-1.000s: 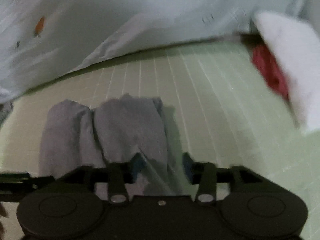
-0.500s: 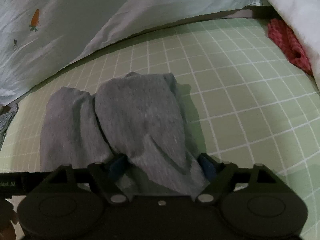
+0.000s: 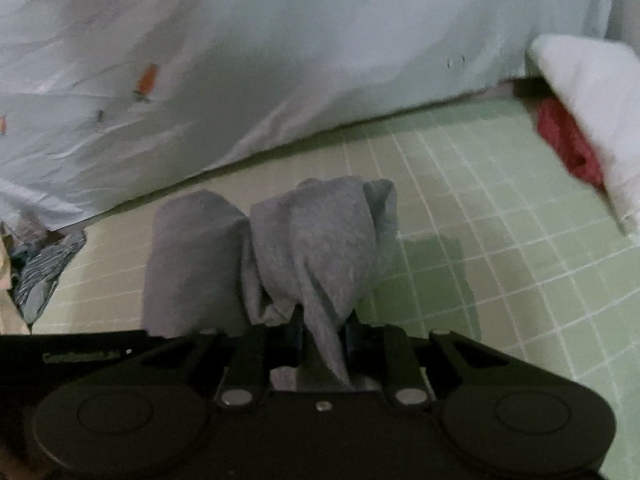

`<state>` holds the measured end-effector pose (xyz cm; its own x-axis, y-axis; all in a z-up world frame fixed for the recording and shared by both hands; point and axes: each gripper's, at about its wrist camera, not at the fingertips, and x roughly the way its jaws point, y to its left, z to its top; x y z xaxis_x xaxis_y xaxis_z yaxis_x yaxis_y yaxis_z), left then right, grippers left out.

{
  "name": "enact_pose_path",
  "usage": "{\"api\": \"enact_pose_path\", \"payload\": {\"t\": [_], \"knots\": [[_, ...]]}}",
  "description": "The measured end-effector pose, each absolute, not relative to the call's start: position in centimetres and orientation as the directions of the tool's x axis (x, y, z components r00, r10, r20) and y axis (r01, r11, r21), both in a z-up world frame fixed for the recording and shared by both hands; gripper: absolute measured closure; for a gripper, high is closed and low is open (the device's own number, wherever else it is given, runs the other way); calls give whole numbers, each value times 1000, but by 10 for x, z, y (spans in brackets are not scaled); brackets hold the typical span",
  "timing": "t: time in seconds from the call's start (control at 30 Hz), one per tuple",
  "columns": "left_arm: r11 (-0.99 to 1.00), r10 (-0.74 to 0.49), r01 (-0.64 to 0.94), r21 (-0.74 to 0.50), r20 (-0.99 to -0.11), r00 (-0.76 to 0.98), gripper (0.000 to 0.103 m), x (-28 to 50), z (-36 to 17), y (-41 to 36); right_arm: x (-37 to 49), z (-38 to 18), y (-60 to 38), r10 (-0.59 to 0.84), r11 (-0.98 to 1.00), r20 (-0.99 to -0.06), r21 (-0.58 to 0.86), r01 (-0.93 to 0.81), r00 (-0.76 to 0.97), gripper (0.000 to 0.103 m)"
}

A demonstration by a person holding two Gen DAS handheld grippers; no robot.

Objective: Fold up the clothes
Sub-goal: 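Carry the folded grey garment with both grippers toward the white stack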

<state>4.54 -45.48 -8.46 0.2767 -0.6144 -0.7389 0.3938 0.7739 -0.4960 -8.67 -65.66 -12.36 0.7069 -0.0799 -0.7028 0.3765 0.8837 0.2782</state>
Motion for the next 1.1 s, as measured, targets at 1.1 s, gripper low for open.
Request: {"api": "enact_pose_path", "payload": {"t": [1.1], "knots": [[560, -793, 676, -478, -546, 271, 52, -42, -3, -812, -203, -34, -938, -372, 878, -462, 106, 466, 805, 85]]}}
